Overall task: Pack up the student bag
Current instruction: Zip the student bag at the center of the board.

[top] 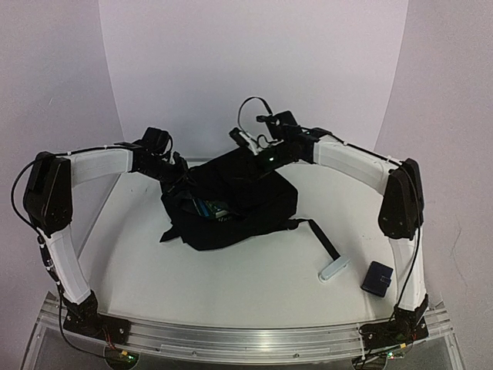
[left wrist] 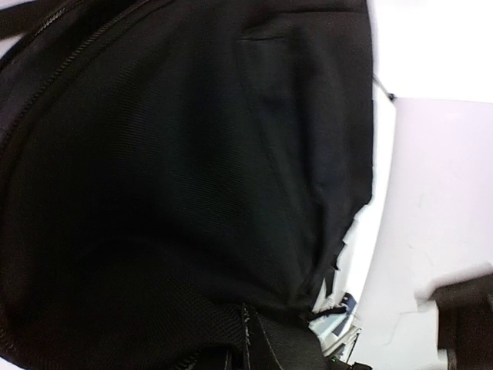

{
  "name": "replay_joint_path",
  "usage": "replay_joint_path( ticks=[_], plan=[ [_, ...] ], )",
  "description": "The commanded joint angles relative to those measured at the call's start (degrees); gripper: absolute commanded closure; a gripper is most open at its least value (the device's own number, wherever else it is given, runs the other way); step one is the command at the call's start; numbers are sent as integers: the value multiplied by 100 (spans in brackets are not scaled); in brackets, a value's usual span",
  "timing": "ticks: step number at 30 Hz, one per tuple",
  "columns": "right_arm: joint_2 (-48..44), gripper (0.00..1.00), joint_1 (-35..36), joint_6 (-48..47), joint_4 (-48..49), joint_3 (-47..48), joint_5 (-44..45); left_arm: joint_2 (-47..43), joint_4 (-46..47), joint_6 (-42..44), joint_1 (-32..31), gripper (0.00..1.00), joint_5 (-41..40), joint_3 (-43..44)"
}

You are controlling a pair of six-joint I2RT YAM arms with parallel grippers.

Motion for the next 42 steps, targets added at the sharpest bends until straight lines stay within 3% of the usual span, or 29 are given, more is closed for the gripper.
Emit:
replay_joint_path(
  ticks=[1,8,14,17,20,27,32,36,42],
  plan=[
    [754,38,548,87,87,526,89,247,198,-92,73,100,-59,-60],
    [1563,44,746,387,505,723,419,182,221,-123,74,91,113,-286],
    [1724,63,749,364,548,664,585,-565,-248,-170,74,54,-263,-750],
    [1614,73,746,404,572,599,507,-1040,-522,-234,75,48,-630,-1072],
    [1478,77,744,596,593,549,390,-1508,-601,-407,75,45,-934,-1472],
    [1292,77,727,713,614,451,417,-1663,-820,-650,76,36,-1440,-1680],
    [1173,74,678,762,621,442,402,-815,-1229,-605,75,32,-1421,-882],
    [1100,72,656,701,622,442,376,-371,-1030,-639,72,28,-1391,-540],
    [929,62,656,768,653,503,83,205,-1401,-636,46,27,-1315,-20]
  ],
)
